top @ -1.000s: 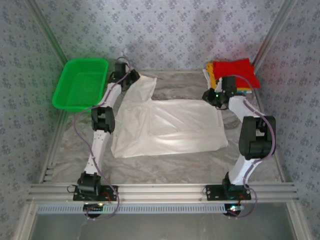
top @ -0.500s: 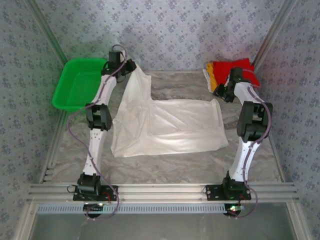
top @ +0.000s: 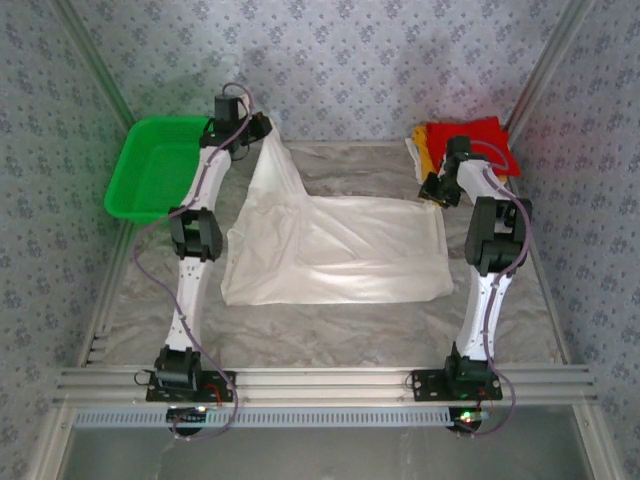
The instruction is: Fold and stack the t-shirts
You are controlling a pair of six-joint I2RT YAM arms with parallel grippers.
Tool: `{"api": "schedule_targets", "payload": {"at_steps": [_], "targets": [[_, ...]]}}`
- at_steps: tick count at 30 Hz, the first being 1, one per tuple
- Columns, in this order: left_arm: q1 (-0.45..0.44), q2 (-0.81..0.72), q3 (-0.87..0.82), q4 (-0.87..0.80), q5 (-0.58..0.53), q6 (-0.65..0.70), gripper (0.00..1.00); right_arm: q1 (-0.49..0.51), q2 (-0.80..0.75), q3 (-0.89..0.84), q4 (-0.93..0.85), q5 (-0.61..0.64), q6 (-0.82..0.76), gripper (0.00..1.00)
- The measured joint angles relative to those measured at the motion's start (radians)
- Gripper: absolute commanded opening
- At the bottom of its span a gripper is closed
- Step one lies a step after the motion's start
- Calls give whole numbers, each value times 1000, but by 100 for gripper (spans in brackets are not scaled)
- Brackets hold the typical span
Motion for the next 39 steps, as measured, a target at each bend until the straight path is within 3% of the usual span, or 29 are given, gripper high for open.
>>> {"api": "schedule_targets", "payload": {"at_steps": [5, 8, 13, 18, 24, 26, 33, 39], "targets": [[0, 0, 0, 0, 23, 8, 0, -1, 34, 27, -10, 23, -10, 27], [0, 0, 0, 0, 39, 15, 0, -1, 55, 46, -19, 35, -9, 43], [0, 0, 0, -16, 47, 36, 0, -1, 57, 61, -22, 68, -13, 44], [1, 0, 0, -26, 47, 45, 0, 0, 63, 75, -12, 61, -10, 34], [1, 0, 0, -27, 47, 47, 0, 10, 98, 113, -8, 42, -2, 4], [1, -2, 0, -28, 47, 53, 0, 13, 103, 117, -9, 41, -2, 0], [7, -45, 0, -73, 47, 103, 0, 11, 98, 116, -8, 30, 5, 0], [30, -121, 0, -171, 42, 182, 0, -7, -16, 42, 38, 24, 31, 0]]}}
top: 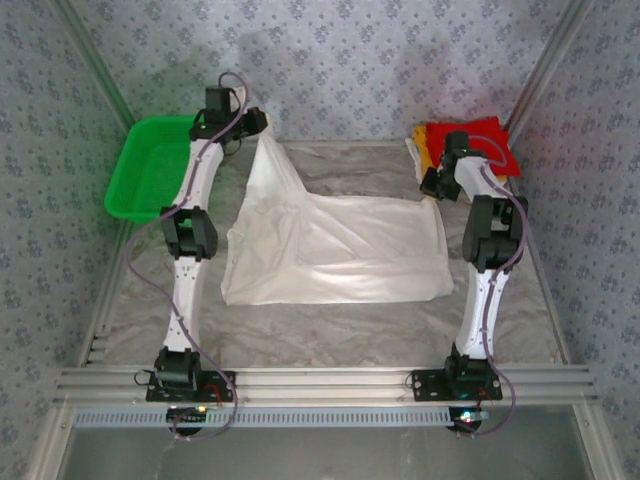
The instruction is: Fold and stack the t-shirts
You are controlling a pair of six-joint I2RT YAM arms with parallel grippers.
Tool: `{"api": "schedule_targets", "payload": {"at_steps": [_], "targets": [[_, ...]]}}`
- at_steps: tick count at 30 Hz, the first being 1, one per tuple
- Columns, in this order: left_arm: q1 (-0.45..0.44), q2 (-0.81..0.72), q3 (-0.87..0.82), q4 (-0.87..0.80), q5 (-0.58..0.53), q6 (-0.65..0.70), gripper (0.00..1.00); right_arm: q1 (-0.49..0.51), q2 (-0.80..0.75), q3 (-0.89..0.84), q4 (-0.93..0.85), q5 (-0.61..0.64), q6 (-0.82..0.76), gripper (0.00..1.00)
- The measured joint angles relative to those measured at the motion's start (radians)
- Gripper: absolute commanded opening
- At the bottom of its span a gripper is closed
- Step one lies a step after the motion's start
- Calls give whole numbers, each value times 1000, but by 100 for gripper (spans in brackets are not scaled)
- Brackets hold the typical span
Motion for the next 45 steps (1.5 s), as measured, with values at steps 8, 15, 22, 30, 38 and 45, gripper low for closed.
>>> {"api": "schedule_targets", "payload": {"at_steps": [8, 15, 22, 30, 38, 45], "targets": [[44, -76, 6, -114, -3, 82, 0, -55, -49, -18, 64, -34, 27, 0], [32, -97, -26, -217, -45, 153, 0, -58, -47, -38, 90, -66, 38, 0], [-13, -333, -458, -126, -122, 212, 0, -58, -46, -38, 109, -89, 41, 0], [-57, -748, -1035, 117, -237, 232, 0, -58, -60, -92, 127, -100, 56, 0], [-52, -834, -1245, 279, -286, 245, 0, -55, -123, -175, 123, -111, 89, 0], [-87, -913, -1405, 316, -336, 255, 0, -51, -220, -231, 132, -119, 98, 0]]}}
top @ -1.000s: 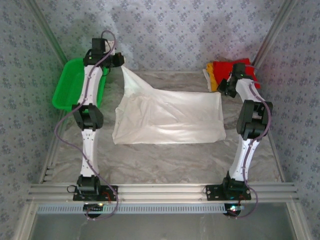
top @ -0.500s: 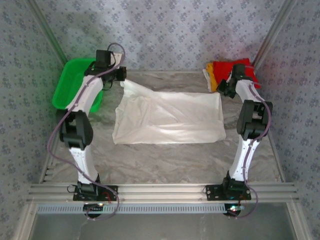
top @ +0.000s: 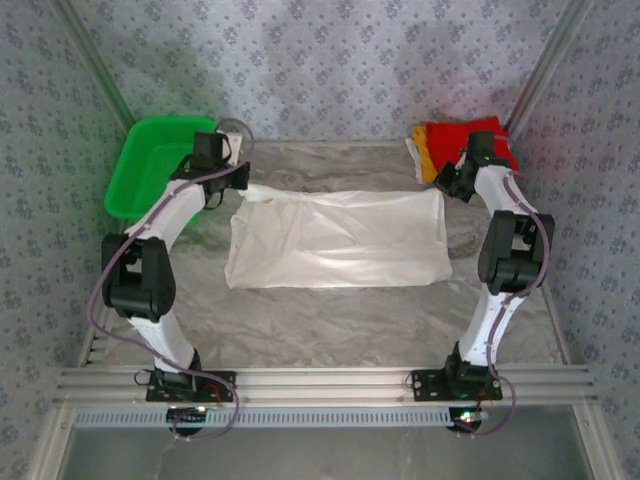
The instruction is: Fold and stack the t-shirts
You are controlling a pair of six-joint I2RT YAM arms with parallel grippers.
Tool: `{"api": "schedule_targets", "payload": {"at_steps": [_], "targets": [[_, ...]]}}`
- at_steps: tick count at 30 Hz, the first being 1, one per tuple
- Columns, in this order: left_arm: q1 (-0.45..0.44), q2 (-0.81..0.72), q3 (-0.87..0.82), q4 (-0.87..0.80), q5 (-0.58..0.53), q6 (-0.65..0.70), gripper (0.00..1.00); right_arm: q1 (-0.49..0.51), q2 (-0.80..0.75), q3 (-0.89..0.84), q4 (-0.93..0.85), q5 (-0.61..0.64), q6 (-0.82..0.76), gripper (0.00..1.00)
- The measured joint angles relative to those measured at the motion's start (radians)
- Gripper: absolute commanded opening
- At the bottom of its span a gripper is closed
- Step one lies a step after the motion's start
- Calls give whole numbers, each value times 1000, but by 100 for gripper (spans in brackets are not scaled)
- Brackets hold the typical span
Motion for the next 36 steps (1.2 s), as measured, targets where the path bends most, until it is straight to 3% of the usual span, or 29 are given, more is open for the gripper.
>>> {"api": "schedule_targets", "payload": {"at_steps": [14, 25, 36], "targets": [[-18, -183, -161, 72, -159, -13, 0, -7, -99, -96, -2, -2, 12, 0], [-32, -334, -300, 32, -249, -61, 0, -42, -192, -219, -1, 17, 30, 0], [-39, -367, -349, -46, -294, -90, 0, -52, -208, -307, -3, 36, 31, 0]]}}
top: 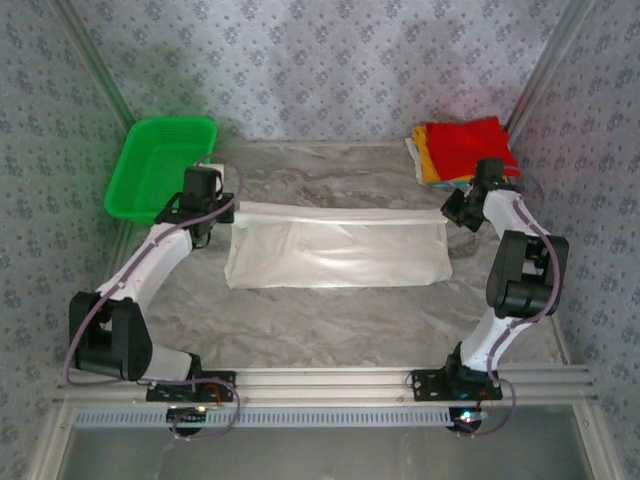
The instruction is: Fold and stack the t-shirts
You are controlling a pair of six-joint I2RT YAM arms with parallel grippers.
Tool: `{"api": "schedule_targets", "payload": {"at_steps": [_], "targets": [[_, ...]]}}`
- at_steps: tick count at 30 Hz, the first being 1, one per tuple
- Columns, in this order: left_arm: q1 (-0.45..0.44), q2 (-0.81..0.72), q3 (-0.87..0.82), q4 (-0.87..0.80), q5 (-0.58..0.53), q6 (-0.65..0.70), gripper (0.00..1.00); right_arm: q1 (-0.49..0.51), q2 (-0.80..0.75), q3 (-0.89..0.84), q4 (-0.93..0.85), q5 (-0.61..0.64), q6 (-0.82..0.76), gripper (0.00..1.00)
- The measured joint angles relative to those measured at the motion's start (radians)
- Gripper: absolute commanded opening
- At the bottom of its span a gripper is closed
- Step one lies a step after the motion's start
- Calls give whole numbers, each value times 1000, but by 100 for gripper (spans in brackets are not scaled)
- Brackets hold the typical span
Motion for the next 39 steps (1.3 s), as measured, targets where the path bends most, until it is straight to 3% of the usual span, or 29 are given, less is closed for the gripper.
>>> {"api": "schedule_targets", "payload": {"at_steps": [11, 13, 15, 18, 26, 33, 39], "targets": [[-25, -78, -47, -61, -16, -47, 0, -27, -76, -94, 11, 27, 0, 1], [-35, -77, -73, -82, -13, -61, 12, -32, -74, -125, 13, 29, 0, 7], [-50, -77, -93, -101, -12, -77, 31, -35, -74, -153, 12, 33, 4, 24], [-75, -85, -120, -116, -6, -92, 39, -40, -78, -182, 12, 48, 12, 36], [-82, -161, -115, -115, 77, -78, 54, -17, -169, -161, -5, 70, 23, 37], [-61, 200, 216, -140, 179, -36, 54, 154, -91, -72, 50, 48, 22, 36], [-66, 460, 356, -180, 223, -27, 52, 225, -19, -54, 69, 28, 22, 36]]}}
